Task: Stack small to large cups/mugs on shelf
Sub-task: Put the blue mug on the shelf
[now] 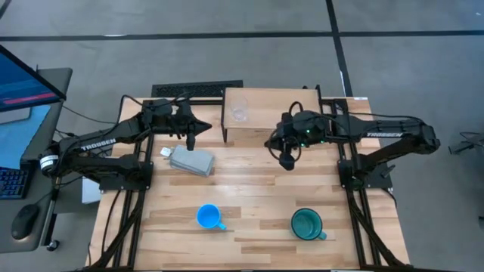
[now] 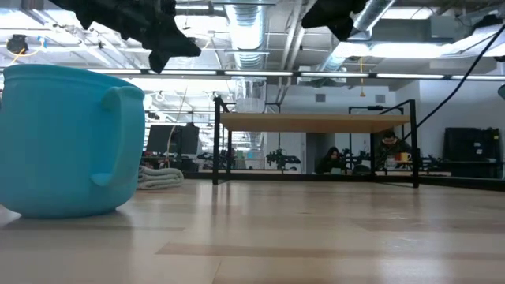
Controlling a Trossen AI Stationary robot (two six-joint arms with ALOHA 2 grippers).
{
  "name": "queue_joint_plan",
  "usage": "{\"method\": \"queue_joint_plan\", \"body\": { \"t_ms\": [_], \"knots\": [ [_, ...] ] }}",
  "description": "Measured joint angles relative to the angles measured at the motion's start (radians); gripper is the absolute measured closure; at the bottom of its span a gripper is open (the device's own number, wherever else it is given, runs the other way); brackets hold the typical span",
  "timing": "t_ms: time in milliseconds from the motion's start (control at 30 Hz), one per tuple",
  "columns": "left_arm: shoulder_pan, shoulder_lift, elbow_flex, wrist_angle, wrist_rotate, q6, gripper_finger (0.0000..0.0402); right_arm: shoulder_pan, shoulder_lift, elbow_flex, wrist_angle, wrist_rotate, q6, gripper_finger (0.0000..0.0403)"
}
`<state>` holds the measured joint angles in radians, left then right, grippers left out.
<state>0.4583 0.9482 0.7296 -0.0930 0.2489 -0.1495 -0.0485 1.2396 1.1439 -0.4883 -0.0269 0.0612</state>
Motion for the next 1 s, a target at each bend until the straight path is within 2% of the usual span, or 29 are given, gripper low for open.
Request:
{"method": "queue_joint_plan", "body": {
  "t_ms": [333,467,633,767,1000],
  "knots": [
    [0.0,0.0,0.0,0.0,0.01,-0.035,0.0401,0.03,0.0,0.0,-0.239,0.007,0.002,0.0299],
    [0.0,0.0,0.0,0.001,0.032,-0.026,0.0401,0.036,-0.038,-0.011,-0.323,0.026,0.005,0.029],
    [0.0,0.0,0.0,-0.001,0.055,-0.044,0.0401,0.035,-0.196,-0.102,-0.338,0.047,0.068,0.0289],
    [-0.009,0.0,0.0,0.024,0.073,-0.015,0.0401,0.052,-0.358,-0.186,-0.325,0.136,0.136,0.0289],
    [-0.078,0.0,0.042,0.053,0.122,0.033,0.0402,0.091,-0.533,-0.233,-0.27,0.181,0.175,0.0289]
  ]
}}
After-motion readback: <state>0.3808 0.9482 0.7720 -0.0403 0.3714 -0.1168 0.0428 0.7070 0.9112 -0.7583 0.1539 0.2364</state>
